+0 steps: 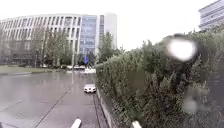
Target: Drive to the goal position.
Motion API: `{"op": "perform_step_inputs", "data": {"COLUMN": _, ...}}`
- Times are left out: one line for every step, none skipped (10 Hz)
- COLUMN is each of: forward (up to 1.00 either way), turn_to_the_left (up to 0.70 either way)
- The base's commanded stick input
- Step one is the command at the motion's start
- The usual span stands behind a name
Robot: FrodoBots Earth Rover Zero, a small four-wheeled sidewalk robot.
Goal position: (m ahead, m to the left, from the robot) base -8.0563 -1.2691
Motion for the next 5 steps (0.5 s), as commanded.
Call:
{"op": "perform_step_inputs", "data": {"forward": 0.04, "turn_to_the_left": 0.0}}
{"op": "perform_step_inputs", "data": {"forward": 0.04, "turn_to_the_left": 0.0}}
{"op": "perform_step_inputs", "data": {"forward": 0.04, "turn_to_the_left": 0.0}}
{"op": "perform_step_inputs", "data": {"forward": 0.04, "turn_to_the_left": 0.0}}
{"op": "perform_step_inputs", "data": {"forward": 0.04, "turn_to_the_left": 0.0}}
